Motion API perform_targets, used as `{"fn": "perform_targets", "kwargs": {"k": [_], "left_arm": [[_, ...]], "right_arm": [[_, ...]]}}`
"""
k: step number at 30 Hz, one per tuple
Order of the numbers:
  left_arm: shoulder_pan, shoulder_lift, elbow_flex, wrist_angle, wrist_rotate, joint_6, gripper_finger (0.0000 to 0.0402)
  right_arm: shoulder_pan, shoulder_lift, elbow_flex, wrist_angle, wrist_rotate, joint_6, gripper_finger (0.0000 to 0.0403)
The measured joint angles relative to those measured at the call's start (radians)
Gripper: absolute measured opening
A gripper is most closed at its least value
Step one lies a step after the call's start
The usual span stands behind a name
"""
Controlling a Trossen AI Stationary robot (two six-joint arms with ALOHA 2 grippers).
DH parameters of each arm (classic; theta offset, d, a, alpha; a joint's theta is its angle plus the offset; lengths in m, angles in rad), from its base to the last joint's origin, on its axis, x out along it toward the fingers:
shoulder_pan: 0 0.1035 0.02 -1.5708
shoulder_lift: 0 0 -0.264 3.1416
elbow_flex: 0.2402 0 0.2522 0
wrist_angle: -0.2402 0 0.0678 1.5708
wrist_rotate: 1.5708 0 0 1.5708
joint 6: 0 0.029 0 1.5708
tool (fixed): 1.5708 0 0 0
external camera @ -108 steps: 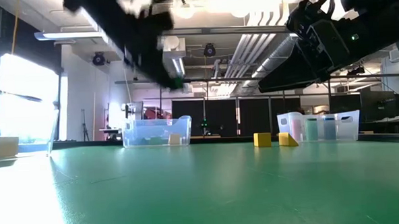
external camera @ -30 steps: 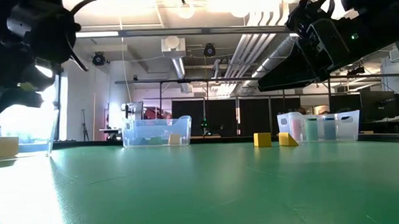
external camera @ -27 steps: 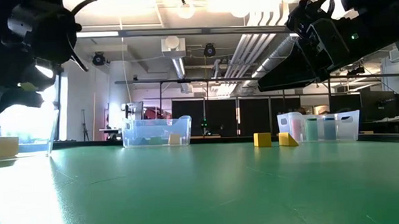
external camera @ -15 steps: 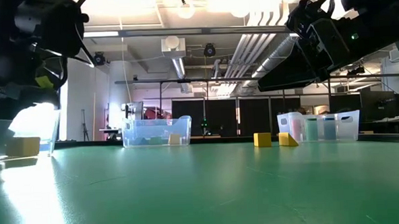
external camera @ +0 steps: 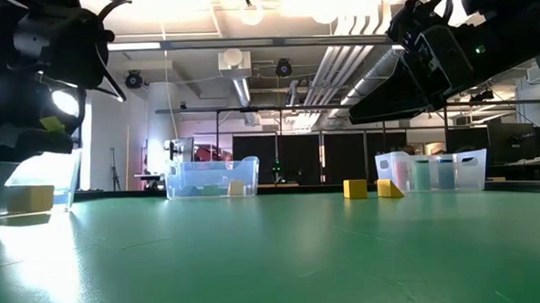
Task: Sort blocks by size
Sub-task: Put the green square block into the bottom transparent bin, then put the yellow triangle block into the top left transparent bin
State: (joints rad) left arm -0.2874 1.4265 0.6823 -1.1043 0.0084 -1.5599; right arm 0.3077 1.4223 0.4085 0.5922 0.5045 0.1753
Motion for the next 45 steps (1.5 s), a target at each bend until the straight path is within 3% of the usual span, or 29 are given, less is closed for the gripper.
{"fn": "perform_targets", "kwargs": {"k": [8,13,21,25,28,34,43,45], "left_arm": [[0.0,-0.009,-0.001,0.0,-0.008,0.084,0.0191],[0.014,-0.08,0.001,-0.03,-0.006,0.106,0.0227],[0.019,-0.248,0.147,-0.204,-0.064,0.128,0.0234],[0.019,-0.31,0.243,-0.179,-0.144,0.202,0.0234],[0.014,-0.33,0.28,-0.047,-0.216,0.346,0.0234],[-0.006,-0.301,0.282,0.38,-0.283,0.77,0.0234],[-0.022,-0.087,0.282,0.962,-0.461,1.31,0.0234],[-0.021,-0.01,0.282,1.116,-0.453,1.415,0.0234]], "right_arm": [[0.0,0.0,0.0,0.002,0.0,0.0,0.0222],[0.0,0.0,0.0,0.002,0.0,0.0,0.0222],[0.0,0.0,0.0,0.003,0.0,0.0,0.0222],[0.0,0.0,0.0,0.003,0.0,0.0,0.0222],[0.0,0.0,0.0,0.003,0.001,0.0,0.0222],[0.0,0.0,0.0,0.003,0.001,0.0,0.0222],[0.0,0.0,0.0,-0.005,-0.001,0.005,0.0222],[0.0,0.0,0.0,-0.008,-0.004,0.007,0.0222]]}}
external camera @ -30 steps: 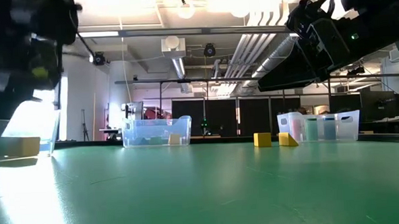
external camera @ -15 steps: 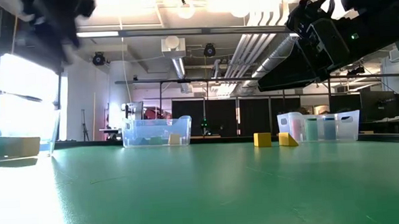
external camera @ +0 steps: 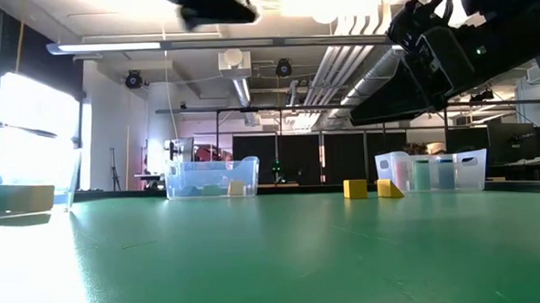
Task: Sort blocks by size
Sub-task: Put the yellow triangle block into the top left transparent bin
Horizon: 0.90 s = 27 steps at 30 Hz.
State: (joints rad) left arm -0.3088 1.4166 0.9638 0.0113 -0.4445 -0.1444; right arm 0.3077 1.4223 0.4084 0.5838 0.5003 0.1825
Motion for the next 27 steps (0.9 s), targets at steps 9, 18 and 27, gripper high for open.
{"fn": "perform_targets", "kwargs": {"k": [9,18,27], "left_arm": [[0.077,0.351,-0.002,0.54,0.238,0.111,0.0234],[0.163,0.535,-0.002,0.786,0.34,0.06,0.0234],[0.249,0.586,-0.002,0.835,0.42,0.058,0.0234]], "right_arm": [[0.001,-0.001,0.0,-0.062,-0.001,0.009,0.0222],[0.043,-0.108,0.0,-0.494,0.138,0.219,0.0222],[0.122,-0.265,0.0,-0.961,0.134,0.508,0.0222]]}}
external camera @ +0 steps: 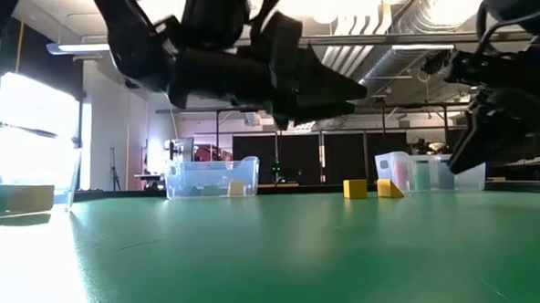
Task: Sort blocks by size
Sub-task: Put the yellow triangle block into the top left transparent bin
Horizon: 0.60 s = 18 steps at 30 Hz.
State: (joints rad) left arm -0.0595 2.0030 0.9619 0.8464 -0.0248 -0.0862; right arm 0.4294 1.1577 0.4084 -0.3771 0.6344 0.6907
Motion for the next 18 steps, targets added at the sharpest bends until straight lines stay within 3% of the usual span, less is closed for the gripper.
{"fn": "perform_targets", "kwargs": {"k": [6,9,12,18], "left_arm": [[0.055,0.072,0.0,0.109,0.04,-0.037,0.0234],[0.073,0.113,0.0,0.122,-0.024,-0.141,0.0234],[0.084,0.142,0.0,0.113,-0.073,-0.272,0.0234],[0.07,0.161,0.0,0.109,-0.075,-0.266,0.0234]], "right_arm": [[0.047,-0.012,-0.013,0.001,-0.084,0.001,0.0222],[0.051,-0.01,-0.08,0.171,-0.091,-0.092,0.0222],[0.035,-0.007,-0.184,0.434,-0.033,-0.165,0.0222],[-0.055,-0.007,-0.312,0.813,0.116,-0.224,0.0222]]}}
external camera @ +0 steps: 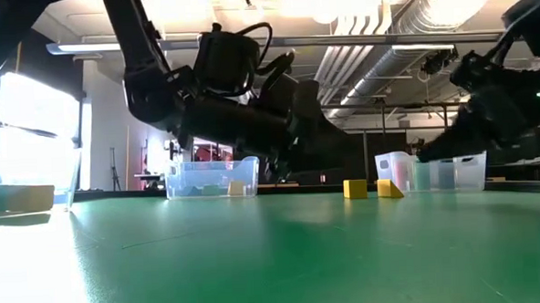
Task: Sort blocks by size
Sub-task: Put the yellow triangle block into the top left transparent bin
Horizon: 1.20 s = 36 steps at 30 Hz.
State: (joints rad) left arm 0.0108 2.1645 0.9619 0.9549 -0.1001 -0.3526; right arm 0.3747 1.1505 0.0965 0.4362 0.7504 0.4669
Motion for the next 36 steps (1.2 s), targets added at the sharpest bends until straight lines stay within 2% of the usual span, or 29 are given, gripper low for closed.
{"fn": "perform_targets", "kwargs": {"k": [3,10,18,23,32,36], "left_arm": [[-0.01,0.0,0.0,-0.005,0.001,0.025,0.0234],[-0.025,0.0,0.0,-0.01,-0.002,0.049,0.0234],[-0.026,0.0,0.0,-0.014,-0.002,0.05,0.0234],[-0.026,0.0,0.0,-0.015,-0.002,0.05,0.0234],[-0.026,0.0,0.0,-0.015,-0.001,0.05,0.0234],[-0.026,0.0,0.0,-0.015,-0.001,0.05,0.0234]], "right_arm": [[-0.061,0.0,-0.007,0.063,0.01,-0.063,0.0222],[-0.268,0.0,0.036,0.045,-0.064,-0.184,0.0222],[-0.476,0.017,0.041,0.025,-0.304,-0.211,0.0222],[-0.529,0.077,0.041,0.07,-0.385,-0.249,0.0222],[-0.567,0.229,0.048,0.191,-0.384,-0.259,0.0221],[-0.572,0.303,0.092,0.189,-0.383,-0.274,0.0205]]}}
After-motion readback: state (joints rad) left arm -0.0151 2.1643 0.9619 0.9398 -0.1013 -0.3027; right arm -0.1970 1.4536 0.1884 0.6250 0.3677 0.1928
